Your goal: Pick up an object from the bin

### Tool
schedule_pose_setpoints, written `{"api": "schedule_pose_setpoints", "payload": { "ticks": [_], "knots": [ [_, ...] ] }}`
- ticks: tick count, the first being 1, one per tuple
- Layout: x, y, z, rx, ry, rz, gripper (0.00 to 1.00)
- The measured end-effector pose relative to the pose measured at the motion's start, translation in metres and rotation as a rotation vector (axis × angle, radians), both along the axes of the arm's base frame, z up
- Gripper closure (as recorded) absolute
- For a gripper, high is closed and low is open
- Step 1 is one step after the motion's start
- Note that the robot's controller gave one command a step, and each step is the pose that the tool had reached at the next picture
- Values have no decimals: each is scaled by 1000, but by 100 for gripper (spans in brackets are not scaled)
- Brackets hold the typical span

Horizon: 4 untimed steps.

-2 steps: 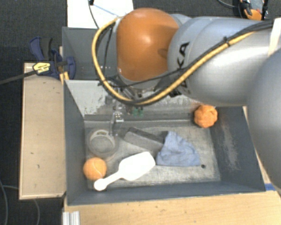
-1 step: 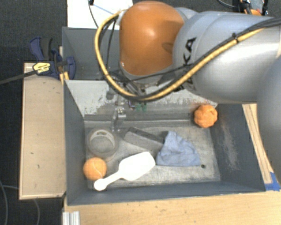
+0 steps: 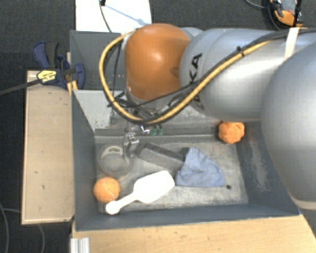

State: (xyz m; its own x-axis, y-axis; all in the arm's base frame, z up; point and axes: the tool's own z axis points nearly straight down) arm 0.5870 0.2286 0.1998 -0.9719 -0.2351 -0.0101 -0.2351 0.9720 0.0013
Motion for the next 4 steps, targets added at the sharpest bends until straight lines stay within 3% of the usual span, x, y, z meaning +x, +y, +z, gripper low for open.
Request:
{"api": "schedule_pose_setpoints", "payload": {
  "ticks": [1, 2, 3, 4],
  "knots": [
    [-8, -27, -59, -1, 6, -16, 0],
    [-20, -31, -100, 10, -27, -10, 0],
    [-16, -31, -99, 10, -34, -11, 0],
    [-15, -21, -100, 0, -27, 26, 0]
  ]
}}
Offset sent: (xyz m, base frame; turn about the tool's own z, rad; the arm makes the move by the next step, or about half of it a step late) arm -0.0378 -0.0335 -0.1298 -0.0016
